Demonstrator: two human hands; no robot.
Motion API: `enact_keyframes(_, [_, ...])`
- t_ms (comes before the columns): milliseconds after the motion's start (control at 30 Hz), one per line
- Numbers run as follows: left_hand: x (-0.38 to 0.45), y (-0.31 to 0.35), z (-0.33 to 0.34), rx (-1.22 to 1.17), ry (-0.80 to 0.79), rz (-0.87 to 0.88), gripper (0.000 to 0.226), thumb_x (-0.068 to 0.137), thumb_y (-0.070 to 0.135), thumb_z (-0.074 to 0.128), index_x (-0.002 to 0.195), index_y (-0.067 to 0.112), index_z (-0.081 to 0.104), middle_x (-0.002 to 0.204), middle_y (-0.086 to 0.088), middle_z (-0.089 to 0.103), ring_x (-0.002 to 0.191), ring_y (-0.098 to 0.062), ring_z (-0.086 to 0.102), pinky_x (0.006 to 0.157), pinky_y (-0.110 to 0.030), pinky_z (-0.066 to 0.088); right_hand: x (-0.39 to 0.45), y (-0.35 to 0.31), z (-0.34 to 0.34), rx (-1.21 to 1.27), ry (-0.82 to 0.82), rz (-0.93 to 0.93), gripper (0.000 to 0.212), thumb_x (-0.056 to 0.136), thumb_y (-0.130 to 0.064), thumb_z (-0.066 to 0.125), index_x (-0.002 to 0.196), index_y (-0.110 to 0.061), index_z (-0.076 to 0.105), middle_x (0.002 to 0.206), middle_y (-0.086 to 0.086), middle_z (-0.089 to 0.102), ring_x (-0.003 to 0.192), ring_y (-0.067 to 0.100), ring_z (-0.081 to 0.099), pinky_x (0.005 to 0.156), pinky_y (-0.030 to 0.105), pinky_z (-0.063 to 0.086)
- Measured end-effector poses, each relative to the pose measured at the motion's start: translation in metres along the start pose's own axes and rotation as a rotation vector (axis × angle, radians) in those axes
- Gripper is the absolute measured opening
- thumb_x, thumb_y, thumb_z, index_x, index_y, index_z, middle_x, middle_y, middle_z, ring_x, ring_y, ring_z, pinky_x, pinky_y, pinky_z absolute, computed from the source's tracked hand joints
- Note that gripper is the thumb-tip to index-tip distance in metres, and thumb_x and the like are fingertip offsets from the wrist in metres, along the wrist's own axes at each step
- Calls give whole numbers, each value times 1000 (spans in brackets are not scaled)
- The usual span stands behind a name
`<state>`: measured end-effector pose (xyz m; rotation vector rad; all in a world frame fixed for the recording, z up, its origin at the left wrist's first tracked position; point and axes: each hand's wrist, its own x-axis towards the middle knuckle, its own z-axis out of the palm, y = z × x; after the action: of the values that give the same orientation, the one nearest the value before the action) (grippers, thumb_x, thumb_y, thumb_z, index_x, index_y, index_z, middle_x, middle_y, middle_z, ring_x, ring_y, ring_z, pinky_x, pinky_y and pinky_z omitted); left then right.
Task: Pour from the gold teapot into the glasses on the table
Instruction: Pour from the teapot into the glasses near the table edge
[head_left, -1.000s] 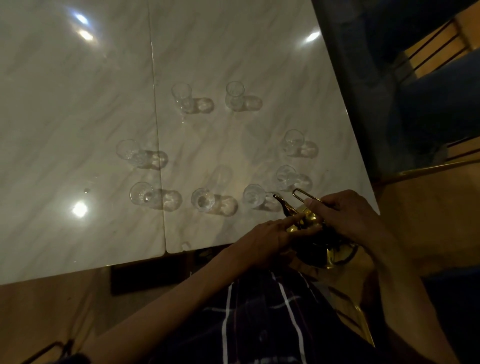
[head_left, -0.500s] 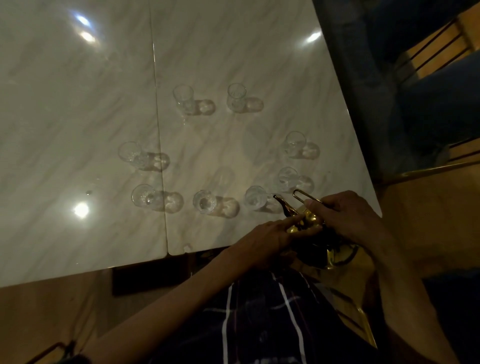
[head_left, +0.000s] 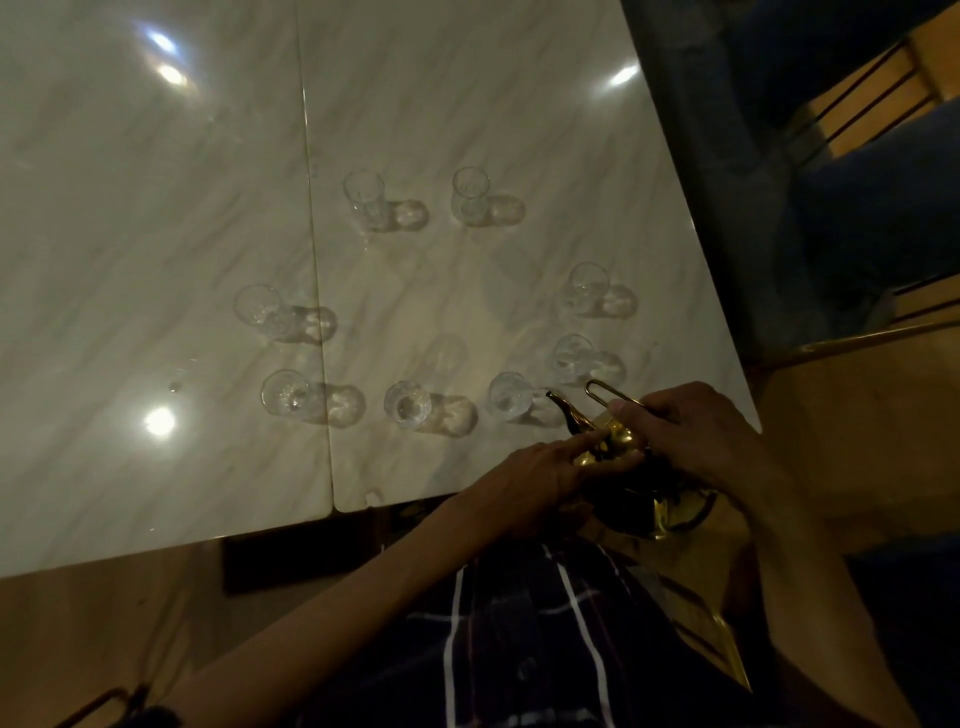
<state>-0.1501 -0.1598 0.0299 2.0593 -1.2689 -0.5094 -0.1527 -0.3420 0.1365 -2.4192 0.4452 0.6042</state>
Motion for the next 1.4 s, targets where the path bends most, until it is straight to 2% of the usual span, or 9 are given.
enact_keyframes(167, [0,-1,3,7,8,-6,72,94,27,63,153,36,22,160,-9,19,97,-20,63,71,-30,55,0,1,0,12,8,-4,48,91,-55,54,63,-20,72,52,-2,63,54,11,63,57,30,48])
enact_keyframes(367, [0,-2,2,10,-7,-12,74,93,27,64,153,36,21,160,-9,20,100,-22,62,73,-31,53,0,1,1,16,6,-1,46,91,-55,54,62,-22,70,53,-4,63,54,9,62,56,26,45])
enact_keyframes(533, [-1,-4,4,10,-1,-3,75,93,27,64,153,36,20,160,-7,17,99,-20,62,72,-30,55,-1,0,1,22,5,4,47,91,-55,54,66,-20,74,56,-1,67,59,13,66,61,32,51])
enact_keyframes(700, [-2,-3,3,-7,13,-1,71,94,27,63,153,35,23,160,-8,19,103,-22,61,72,-26,49,-1,-2,1,14,9,7,46,91,-54,55,71,-19,77,59,-1,69,62,14,68,63,32,53])
enact_keyframes(933, [-1,-4,2,17,-6,-5,77,91,28,66,153,35,22,160,-9,19,101,-22,62,72,-30,53,-2,-4,0,8,5,15,47,91,-54,54,73,-18,77,62,1,70,63,14,68,66,35,55])
enact_keyframes(1033, [0,-2,0,16,-23,-15,80,89,27,68,153,35,21,160,-8,19,100,-22,62,73,-29,51,-2,-5,-1,4,2,15,47,92,-54,54,71,-19,76,61,-1,69,63,13,68,64,31,52])
enact_keyframes(1167, [0,-2,0,23,-26,-13,82,88,27,69,153,36,20,160,-8,18,94,-20,62,69,-21,40,-2,-3,-1,11,-1,20,47,91,-55,54,71,-19,76,62,0,70,62,13,68,64,32,53])
enact_keyframes(1300, [0,-2,2,28,-14,-16,76,92,26,64,153,36,20,160,-7,18,95,-18,62,68,-20,40,-2,-2,-1,21,-4,26,46,91,-54,55,67,-20,75,58,-2,68,59,12,66,60,29,50])
enact_keyframes(1400, [1,-2,3,17,-30,-12,74,93,28,62,153,36,19,161,-8,17,101,-21,61,70,-24,44,-2,-1,-1,27,-7,18,46,91,-54,55,69,-19,76,60,0,69,62,15,68,65,35,54])
